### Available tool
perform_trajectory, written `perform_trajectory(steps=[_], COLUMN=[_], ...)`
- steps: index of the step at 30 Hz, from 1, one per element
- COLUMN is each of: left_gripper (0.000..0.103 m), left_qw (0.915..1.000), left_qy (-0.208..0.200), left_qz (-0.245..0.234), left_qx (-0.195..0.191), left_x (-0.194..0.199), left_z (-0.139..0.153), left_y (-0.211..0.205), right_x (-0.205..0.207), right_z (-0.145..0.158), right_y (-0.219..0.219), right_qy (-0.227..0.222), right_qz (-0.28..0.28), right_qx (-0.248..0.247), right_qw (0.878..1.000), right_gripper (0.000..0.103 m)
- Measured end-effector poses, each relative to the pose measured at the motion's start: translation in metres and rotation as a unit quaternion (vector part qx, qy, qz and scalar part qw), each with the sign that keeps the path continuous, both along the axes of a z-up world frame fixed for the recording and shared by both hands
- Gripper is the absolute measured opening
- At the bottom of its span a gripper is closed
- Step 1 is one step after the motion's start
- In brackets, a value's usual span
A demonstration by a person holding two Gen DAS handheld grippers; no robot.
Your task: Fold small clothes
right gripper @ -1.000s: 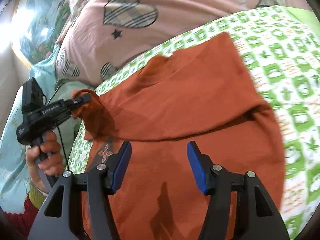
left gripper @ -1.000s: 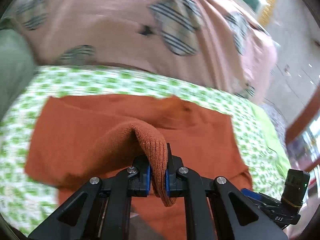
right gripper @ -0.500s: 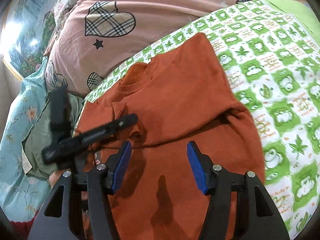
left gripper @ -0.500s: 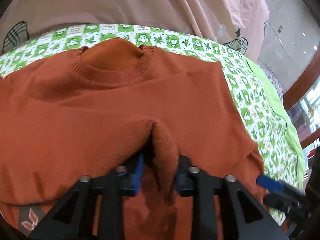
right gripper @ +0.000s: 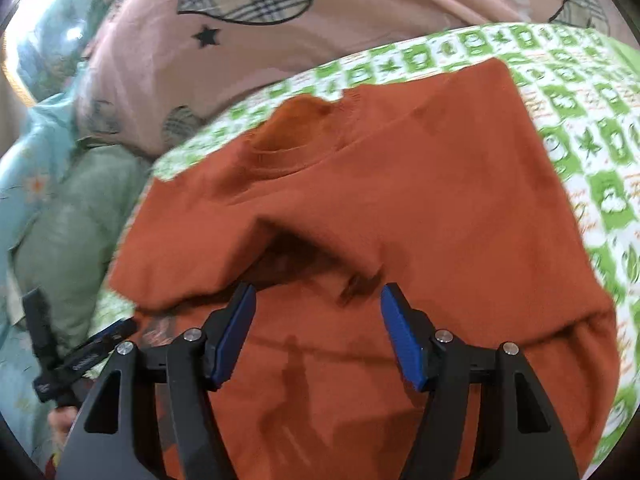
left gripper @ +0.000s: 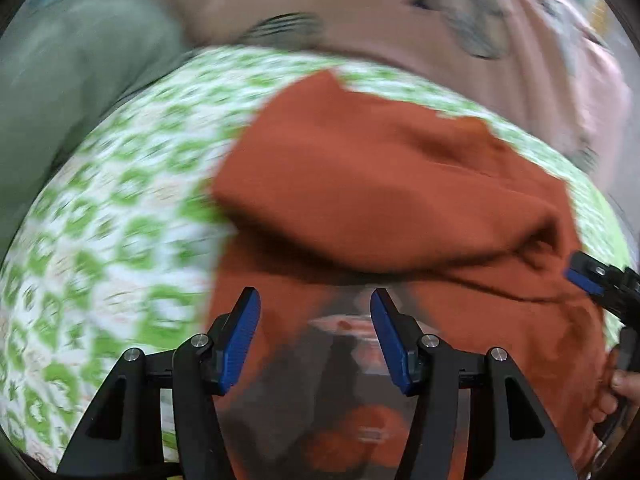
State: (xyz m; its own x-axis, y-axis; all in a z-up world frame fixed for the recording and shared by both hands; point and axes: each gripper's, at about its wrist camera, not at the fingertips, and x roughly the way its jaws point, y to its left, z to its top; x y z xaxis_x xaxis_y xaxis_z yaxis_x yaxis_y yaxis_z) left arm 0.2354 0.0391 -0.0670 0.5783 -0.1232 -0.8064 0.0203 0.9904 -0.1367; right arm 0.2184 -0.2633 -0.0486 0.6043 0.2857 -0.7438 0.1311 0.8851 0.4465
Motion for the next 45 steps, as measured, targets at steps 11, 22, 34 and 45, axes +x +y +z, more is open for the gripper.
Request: perform_trajectory(steps=[11,22,34,45], left_gripper=[0.058,0.056,0.054,0.051], left_qw=[0.9976,0.9956,0.9933,0.9934], left_qy=[-0.003,-0.016,-0.01,0.004], left_qz=[0.068,0.088,0.113,0.084], left_qx=[0.011,0.026,-0.023,-0.078], left_x=[0.052,0.042,0.041,0.03], left_z=[-0.016,-0.021,-0.02,-0.015], left_y=[0.03,0.019,0.037,0.061], right_x=[0.032,-0.023,-0.033,-0.059], right_z=[-0.004,0.029,0.021,0.039], right_y=[-0.01,-0.106,-0.076,-0.069], right_qy=[-0.017,-0.033,0.013,-0.034], right_qz=[0.008,-0.076,-0.037,-0.064], right_qx=[0.067,0.062,-0.061,-0.029], right_qw=[0.998,0.995,0.997,0.997], right_gripper=[0.006,0.004,0.005,0.064])
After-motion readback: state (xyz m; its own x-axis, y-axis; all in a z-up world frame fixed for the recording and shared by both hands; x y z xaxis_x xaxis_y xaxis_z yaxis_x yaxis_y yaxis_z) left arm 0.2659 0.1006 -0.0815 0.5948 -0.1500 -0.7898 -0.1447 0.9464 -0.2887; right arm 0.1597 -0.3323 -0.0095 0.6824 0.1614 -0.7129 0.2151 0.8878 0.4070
